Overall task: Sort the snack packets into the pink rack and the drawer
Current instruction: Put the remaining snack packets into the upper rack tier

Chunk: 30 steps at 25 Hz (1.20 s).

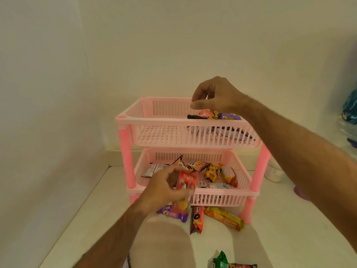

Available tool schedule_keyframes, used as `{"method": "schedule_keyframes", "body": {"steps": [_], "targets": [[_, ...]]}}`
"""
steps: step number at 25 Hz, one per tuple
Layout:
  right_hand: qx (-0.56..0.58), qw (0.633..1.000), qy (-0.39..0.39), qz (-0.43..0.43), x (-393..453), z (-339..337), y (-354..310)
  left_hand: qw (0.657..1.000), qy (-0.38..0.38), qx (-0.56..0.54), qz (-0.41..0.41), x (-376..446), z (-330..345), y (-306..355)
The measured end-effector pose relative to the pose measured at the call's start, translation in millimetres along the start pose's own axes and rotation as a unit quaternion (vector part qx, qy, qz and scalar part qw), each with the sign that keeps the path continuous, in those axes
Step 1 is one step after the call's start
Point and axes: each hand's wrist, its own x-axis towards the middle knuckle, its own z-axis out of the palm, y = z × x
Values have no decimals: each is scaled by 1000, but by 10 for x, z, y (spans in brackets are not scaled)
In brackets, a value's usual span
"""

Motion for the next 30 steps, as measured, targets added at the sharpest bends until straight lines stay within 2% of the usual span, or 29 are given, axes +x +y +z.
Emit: {"method": "schedule_keyframes", "body": {"steps": [4, 7, 11, 15, 17, 19, 21, 23, 24, 25, 27, 29, 30], "targets": [[-83, 988, -75, -111, -48, 58, -338, 962, 222, -44, 154, 204, -102, 565], [-93, 980, -104, -141, -73, 177, -495, 930, 302, -45, 205, 286, -186, 799], [-85, 979, -118, -140, -61, 285, -625, 910, 345, -41, 226, 326, -263, 827], [-83, 984, -97, -122, -56, 369, -642, 911, 337, -59, 231, 303, -329, 758], [16, 996, -49, -75, -37, 338, -581, 909, 346, -70, 222, 286, -395, 662], [158, 987, 33, -18, 21, 272, -488, 911, 356, -70, 197, 253, -530, 492], [228, 967, 116, -2, 108, 199, -405, 946, 290, -40, 138, 205, -736, 259], [221, 963, 155, 6, 194, 146, -331, 989, 138, 44, 12, 118, -941, 21], [203, 967, 150, 17, 228, 132, -289, 991, 44, 108, -65, 68, -1022, -106], [179, 975, 131, 34, 254, 128, -246, 973, -49, 179, -138, 13, -1083, -247], [104, 990, 64, 73, 292, 142, -166, 895, -199, 299, -265, -122, -1123, -484], [-29, 995, -16, 94, 331, 198, -96, 810, -281, 373, -354, -255, -1096, -650], [-89, 990, -50, 95, 348, 246, -70, 782, -301, 395, -377, -313, -1079, -704]]}}
